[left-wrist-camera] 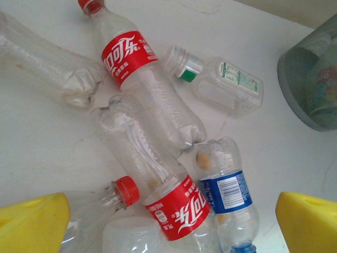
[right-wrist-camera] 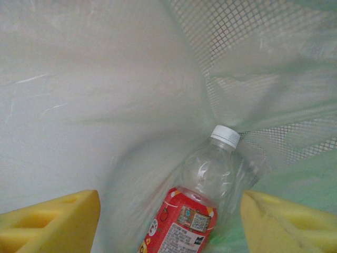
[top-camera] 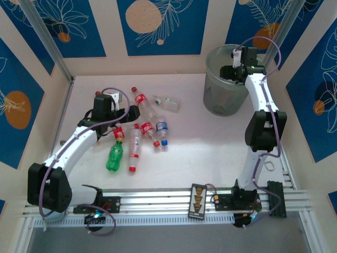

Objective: Put the plastic bottles in the bin

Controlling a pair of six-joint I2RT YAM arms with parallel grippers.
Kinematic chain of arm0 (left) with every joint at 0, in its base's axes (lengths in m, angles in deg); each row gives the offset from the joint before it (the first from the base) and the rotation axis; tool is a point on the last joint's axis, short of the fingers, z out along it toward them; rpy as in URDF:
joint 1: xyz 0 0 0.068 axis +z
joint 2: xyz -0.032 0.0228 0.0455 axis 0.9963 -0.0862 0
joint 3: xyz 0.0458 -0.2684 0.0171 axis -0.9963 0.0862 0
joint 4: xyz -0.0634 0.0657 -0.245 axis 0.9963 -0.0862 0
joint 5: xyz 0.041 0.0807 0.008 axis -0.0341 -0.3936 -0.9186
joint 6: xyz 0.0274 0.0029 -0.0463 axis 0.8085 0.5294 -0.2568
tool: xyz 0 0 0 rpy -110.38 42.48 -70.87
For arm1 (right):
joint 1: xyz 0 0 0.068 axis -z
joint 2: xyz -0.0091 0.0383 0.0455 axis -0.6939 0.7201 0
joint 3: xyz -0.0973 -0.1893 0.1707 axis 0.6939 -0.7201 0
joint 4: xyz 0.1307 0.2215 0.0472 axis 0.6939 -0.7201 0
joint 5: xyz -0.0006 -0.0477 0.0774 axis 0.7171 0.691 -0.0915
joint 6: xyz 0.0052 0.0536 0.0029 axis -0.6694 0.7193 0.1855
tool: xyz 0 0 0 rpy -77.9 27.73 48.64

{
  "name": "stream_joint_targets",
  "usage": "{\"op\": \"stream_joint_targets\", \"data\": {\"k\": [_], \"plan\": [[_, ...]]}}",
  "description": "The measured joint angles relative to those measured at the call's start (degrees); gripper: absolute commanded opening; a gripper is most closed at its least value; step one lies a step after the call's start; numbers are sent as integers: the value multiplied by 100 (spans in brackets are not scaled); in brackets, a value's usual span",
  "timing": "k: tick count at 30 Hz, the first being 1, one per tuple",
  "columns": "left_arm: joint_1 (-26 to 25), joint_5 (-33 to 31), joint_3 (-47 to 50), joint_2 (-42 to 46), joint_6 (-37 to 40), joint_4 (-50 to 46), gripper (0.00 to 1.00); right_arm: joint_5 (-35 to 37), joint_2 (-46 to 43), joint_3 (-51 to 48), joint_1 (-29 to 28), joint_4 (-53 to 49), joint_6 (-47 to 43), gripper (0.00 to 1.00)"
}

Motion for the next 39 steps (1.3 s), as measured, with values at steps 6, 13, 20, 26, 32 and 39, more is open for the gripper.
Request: {"op": "stream_joint_targets", "data": {"k": [6, 13, 20, 26, 32, 39], "plan": [[0, -195, -9, 2, 114, -361, 100, -39, -114, 144, 0, -164, 107, 73], [85, -525, -214, 17, 195, -1032, 100, -127, -844, 273, 0, -363, 221, 77], [299, -1119, -350, 74, -66, -1873, 100, -181, -1720, 162, -175, -457, 426, 82], [354, -1869, -586, 76, -859, -2798, 99, -168, -2509, -603, -796, -511, 492, 83], [295, -1784, -566, 223, -1202, -3268, 99, -164, -3067, -1502, -1311, -603, 568, 83], [-166, -1873, -227, 675, -1069, -4035, 94, -166, -3364, -2190, -1331, -634, 905, 83]]}}
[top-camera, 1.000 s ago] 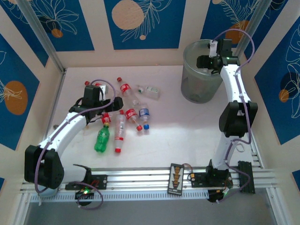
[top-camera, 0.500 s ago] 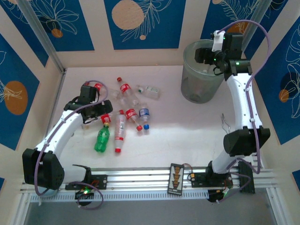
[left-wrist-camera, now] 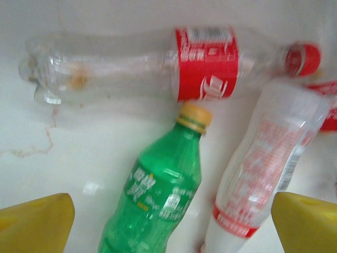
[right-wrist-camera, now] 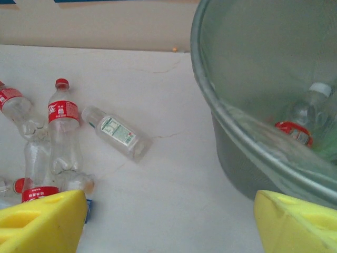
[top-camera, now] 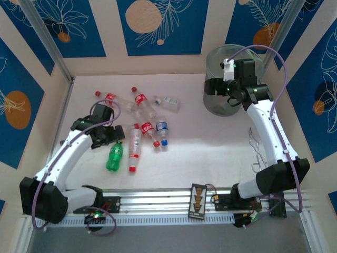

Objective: Put the plastic bottles in the bin

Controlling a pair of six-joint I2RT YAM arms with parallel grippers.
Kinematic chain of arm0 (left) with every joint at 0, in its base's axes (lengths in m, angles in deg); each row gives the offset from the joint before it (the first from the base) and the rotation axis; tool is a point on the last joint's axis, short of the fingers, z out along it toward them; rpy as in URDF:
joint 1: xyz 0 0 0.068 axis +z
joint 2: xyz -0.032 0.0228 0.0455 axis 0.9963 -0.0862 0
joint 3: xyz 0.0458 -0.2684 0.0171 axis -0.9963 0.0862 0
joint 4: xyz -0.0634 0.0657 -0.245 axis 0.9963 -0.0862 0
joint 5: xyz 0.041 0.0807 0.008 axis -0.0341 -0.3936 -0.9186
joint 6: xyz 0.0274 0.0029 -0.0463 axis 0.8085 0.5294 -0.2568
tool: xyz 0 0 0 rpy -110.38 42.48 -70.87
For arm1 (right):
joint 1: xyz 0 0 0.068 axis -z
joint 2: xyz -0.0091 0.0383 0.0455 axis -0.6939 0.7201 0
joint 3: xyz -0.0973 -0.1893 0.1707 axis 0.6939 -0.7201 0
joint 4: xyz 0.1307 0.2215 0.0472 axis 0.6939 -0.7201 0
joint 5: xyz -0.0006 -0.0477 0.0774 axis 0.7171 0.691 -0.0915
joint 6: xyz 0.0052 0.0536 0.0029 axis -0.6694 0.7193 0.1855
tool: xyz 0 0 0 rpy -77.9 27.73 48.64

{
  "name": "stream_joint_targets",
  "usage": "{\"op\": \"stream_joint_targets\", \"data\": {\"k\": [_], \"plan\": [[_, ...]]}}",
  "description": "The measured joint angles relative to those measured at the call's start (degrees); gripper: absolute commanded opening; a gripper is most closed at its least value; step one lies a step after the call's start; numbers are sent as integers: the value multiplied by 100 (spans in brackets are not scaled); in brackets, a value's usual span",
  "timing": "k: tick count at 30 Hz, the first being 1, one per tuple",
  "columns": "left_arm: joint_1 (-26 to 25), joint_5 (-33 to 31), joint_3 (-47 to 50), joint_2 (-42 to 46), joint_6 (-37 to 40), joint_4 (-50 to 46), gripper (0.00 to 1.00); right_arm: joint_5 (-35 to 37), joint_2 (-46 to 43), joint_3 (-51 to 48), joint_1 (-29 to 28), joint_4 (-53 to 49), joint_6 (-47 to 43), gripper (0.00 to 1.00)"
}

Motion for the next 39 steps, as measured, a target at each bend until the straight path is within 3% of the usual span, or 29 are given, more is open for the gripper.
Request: {"op": "stream_joint_targets", "data": {"k": [9, 16, 28, 35, 39], "plan": [[-160, 654, 1436, 291, -168, 192, 80, -2, -2, -192, 2, 70, 278, 83], [-197, 855, 1827, -50, -184, 647, 79, -24, -24, -332, 57, 188, 361, 83], [-214, 925, 1976, -424, -155, 1158, 52, -85, -240, -595, 98, 273, 444, 83], [-260, 1093, 1740, -262, -129, 925, 48, -376, -420, -636, 9, 319, 490, 83], [-341, 1261, 1152, 107, -26, 811, 45, -697, -597, -785, -363, 435, 518, 83]]}}
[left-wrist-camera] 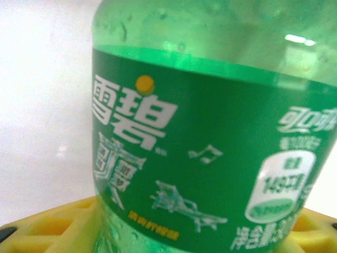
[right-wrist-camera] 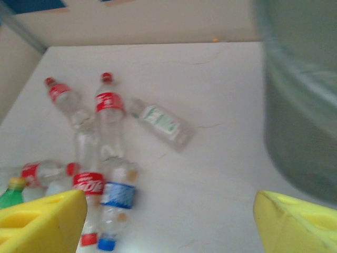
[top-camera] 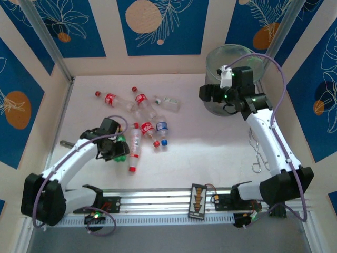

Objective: Put the plastic bottles in the bin

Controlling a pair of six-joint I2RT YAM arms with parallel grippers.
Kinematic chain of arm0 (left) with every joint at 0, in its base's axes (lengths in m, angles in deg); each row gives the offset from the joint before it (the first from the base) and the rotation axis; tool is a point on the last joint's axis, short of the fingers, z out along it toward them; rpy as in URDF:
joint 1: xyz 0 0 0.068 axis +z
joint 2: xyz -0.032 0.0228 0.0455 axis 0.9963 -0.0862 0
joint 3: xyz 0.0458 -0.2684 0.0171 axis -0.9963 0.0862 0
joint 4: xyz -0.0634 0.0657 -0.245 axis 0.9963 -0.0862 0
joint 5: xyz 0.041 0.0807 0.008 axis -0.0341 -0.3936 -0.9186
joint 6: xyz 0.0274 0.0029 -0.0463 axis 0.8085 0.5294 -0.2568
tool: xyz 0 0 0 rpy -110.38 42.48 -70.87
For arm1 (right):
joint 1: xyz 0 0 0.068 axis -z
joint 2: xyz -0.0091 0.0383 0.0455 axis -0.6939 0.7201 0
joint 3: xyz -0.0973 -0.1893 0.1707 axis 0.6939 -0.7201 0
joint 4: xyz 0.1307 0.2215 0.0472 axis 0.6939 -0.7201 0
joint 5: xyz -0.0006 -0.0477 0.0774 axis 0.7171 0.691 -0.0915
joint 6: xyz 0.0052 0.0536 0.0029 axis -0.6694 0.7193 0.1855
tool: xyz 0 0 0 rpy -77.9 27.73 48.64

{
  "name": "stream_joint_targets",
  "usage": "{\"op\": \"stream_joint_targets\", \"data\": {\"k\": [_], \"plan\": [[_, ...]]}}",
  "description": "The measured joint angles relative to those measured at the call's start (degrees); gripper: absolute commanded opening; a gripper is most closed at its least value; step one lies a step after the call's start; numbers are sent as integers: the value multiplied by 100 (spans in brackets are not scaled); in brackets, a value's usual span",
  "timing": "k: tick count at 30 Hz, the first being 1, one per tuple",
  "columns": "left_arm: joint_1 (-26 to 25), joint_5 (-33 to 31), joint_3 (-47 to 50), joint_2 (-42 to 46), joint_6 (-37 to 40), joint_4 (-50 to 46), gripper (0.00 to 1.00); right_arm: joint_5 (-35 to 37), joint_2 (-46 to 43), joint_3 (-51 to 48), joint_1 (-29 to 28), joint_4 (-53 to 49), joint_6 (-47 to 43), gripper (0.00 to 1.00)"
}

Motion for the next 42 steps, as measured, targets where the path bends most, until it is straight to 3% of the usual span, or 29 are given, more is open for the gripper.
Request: {"op": "stream_joint_targets", "data": {"k": [7, 10, 13, 19, 30, 35, 39, 42], "plan": [[-293, 654, -634, 63, 87, 1362, 39, -960, 79, -210, -848, 391, 538, 82], [-570, 800, -962, -433, 313, 1989, 37, -1421, 404, -234, -1097, 632, 863, 82], [-898, 949, -1222, -960, 452, 2863, 28, -1784, 807, -260, -1276, 931, 1198, 81], [-1366, 1436, -1657, -1847, 494, 4059, 26, -2175, 1316, -278, -1373, 1270, 1569, 81], [-1694, 1823, -2111, -2114, 542, 4376, 26, -2260, 1408, -363, -1113, 1558, 1687, 77], [-1762, 1974, -2253, -2251, 584, 4367, 26, -2312, 1502, -363, -1097, 1690, 1679, 67], [-1762, 1961, -2256, -2275, 579, 4323, 30, -2312, 1528, -407, -1062, 1742, 1626, 57], [-1764, 1926, -2256, -2275, 584, 4319, 40, -2326, 1528, -439, -1047, 1794, 1622, 55]]}}
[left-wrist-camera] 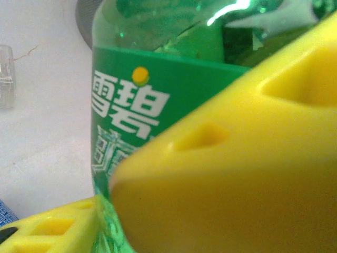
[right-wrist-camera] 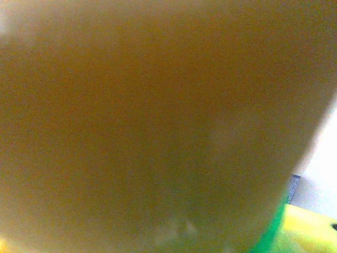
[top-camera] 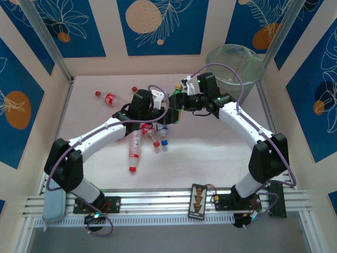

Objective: Put the plastic bottles in the bin

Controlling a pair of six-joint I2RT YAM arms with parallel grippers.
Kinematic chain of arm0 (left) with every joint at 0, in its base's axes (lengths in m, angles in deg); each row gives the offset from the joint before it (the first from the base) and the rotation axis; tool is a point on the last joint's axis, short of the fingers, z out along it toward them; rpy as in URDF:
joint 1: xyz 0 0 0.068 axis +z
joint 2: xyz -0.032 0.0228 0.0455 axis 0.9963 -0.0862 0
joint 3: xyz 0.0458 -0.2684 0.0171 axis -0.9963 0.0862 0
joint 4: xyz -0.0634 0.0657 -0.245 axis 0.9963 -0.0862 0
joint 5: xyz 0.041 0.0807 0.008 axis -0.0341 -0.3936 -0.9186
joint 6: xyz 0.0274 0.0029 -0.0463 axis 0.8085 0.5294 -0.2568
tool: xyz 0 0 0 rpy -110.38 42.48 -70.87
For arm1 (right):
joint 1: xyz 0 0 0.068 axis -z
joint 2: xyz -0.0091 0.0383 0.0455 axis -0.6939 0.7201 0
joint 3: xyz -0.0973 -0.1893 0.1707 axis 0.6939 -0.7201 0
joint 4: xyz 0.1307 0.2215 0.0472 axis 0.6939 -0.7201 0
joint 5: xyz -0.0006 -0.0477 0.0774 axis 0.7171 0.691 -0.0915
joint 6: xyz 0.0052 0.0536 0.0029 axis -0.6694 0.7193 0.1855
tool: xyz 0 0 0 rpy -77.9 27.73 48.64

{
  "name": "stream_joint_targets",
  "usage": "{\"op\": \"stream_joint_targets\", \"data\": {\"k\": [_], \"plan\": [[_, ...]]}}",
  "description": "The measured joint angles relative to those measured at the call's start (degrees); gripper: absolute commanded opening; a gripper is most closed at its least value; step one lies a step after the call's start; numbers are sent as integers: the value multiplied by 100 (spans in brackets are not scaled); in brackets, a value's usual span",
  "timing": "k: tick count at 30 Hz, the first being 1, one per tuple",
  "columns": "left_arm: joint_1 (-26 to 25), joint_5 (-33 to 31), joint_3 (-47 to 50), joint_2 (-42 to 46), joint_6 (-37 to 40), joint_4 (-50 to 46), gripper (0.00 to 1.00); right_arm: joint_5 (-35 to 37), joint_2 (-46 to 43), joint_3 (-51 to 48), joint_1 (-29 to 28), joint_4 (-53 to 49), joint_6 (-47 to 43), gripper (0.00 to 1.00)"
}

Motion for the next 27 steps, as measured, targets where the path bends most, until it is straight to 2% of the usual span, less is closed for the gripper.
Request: {"op": "stream_joint_targets", "data": {"k": [3, 7, 10, 17, 27], "plan": [[-2, -22, 0, 0, -2, 9, 54, 0, -2, -15, 7, 37, 0, 54], [-4, -20, 11, 0, 52, 28, 82, 7, -2, -15, 17, 57, 15, 54], [-22, -17, 20, 28, 133, 90, 99, 151, -2, -15, 76, -68, -2, 54], [-31, 4, 256, 363, 450, 74, 100, 876, -11, 323, 162, -719, -297, 54], [-31, -142, 424, 538, 1279, -581, 99, 2697, -195, 2341, 308, -2000, -1241, 50]]}}
